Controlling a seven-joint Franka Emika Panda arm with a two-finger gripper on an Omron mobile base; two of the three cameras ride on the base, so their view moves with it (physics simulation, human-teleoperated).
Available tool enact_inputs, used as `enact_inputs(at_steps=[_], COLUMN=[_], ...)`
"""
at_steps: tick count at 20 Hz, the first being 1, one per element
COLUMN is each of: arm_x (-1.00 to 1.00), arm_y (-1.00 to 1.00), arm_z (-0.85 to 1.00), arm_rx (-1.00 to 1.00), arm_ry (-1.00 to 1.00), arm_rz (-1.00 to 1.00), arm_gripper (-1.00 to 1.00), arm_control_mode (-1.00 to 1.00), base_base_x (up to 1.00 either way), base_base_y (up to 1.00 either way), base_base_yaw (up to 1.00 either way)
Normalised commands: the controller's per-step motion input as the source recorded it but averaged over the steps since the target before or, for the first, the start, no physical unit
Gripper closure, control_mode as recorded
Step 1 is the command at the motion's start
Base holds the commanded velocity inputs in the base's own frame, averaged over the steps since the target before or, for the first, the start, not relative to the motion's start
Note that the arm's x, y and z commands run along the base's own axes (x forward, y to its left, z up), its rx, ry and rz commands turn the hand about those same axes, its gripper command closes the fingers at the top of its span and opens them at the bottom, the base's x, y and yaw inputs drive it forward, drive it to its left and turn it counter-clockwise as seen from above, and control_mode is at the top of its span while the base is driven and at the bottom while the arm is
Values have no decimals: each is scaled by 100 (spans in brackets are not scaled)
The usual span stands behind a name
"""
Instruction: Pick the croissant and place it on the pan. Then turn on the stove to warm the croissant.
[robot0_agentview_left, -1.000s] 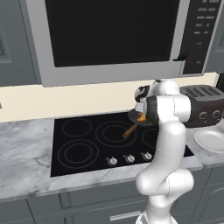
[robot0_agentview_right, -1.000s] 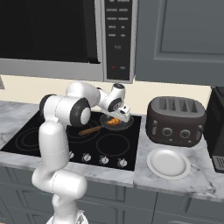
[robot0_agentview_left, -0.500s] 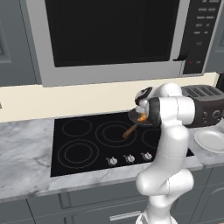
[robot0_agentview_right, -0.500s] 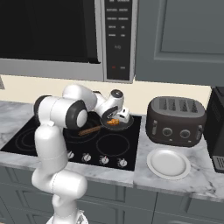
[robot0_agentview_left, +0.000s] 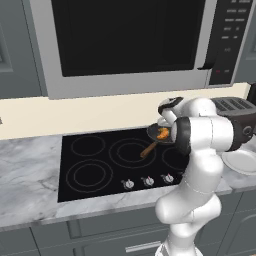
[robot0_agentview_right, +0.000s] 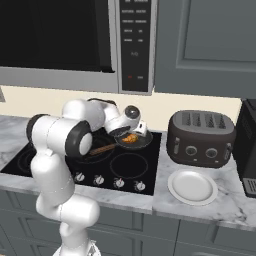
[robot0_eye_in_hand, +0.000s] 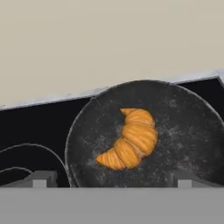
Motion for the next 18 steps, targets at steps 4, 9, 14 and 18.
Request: enact_inputs(at_steps=[4,9,14,18], arm_x=[-50,-66,-60,-50], arm_y=[10,13,3,0], arm_z=[33,22,50,77], arm_rx=[-5,-11,-9,-4], arm_ry=[-12,0,0,0], arm_rz=[10,10,8,6], arm_gripper=[-100,-100,-100,-100], arm_control_mode=[-100,-100,-100,-100], base_base_x=[0,0,0,0], base_base_y=[0,0,0,0], base_base_yaw=[0,0,0,0])
